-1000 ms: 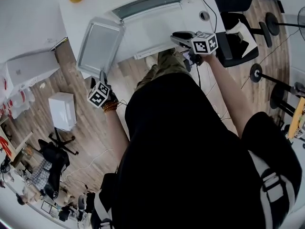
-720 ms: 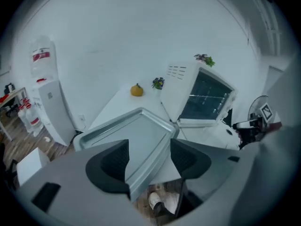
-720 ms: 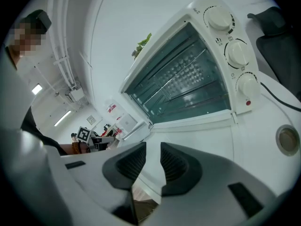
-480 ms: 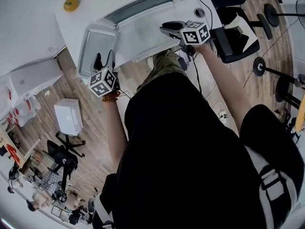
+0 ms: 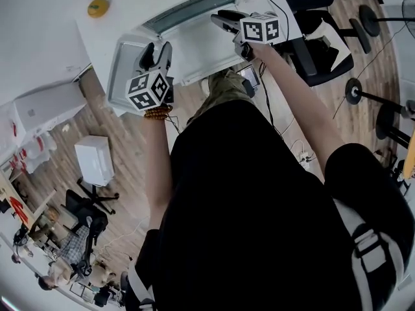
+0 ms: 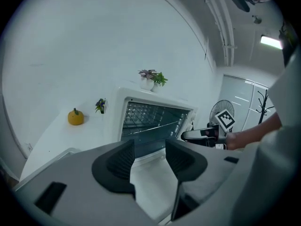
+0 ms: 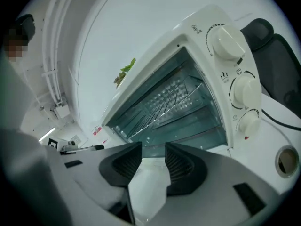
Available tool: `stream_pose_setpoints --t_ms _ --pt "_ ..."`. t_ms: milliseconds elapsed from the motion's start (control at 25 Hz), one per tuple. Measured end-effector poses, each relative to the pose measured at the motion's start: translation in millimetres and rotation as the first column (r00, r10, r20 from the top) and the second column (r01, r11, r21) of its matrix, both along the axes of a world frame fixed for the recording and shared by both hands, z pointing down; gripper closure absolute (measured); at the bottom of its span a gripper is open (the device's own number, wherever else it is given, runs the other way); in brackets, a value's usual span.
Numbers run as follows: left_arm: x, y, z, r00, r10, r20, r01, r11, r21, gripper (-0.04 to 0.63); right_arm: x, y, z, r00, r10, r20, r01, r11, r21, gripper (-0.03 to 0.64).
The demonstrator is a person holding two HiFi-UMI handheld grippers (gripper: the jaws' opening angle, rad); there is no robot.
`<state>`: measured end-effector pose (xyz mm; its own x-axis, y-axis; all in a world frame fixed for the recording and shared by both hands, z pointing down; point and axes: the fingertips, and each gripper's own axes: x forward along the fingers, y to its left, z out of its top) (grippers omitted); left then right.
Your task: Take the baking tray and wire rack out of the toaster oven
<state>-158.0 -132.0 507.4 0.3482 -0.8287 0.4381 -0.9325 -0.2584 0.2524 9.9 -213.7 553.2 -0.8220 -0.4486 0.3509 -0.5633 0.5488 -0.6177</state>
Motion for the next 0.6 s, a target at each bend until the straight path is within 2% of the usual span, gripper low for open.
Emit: stream_pose_setpoints --t_ms 80,160,200,320,600 --pt "4 -4 -5 1.000 0.002 -0.014 -0.001 1.000 0.012 0.385 1 -12 1 0.998 0.055 0.020 -0.054 0.998 -0.041 0.448" --pt "8 -6 -9 1.000 -0.003 -0.031 0.004 1.000 0.024 0.393 -1 -22 -1 0.993 0.100 0.066 -0.094 0.991 -0.093 0.378" --pt "9 -7 -11 0.999 -0.007 -0.039 0.008 0.999 0.033 0.397 -3 -26 -2 0.989 0.119 0.088 -0.109 0.987 -0.115 0.369" --pt "12 -10 -16 0.998 -0.026 -0.065 0.030 0.998 0.060 0.437 -9 -39 -5 0.978 0.166 0.127 -0.144 0.976 -0.162 0.365" --pt "21 -10 -18 0.993 -0.021 -0.114 0.029 0.997 0.076 0.445 -29 -62 -8 0.957 0.236 0.167 -0.193 0.952 -0.239 0.365"
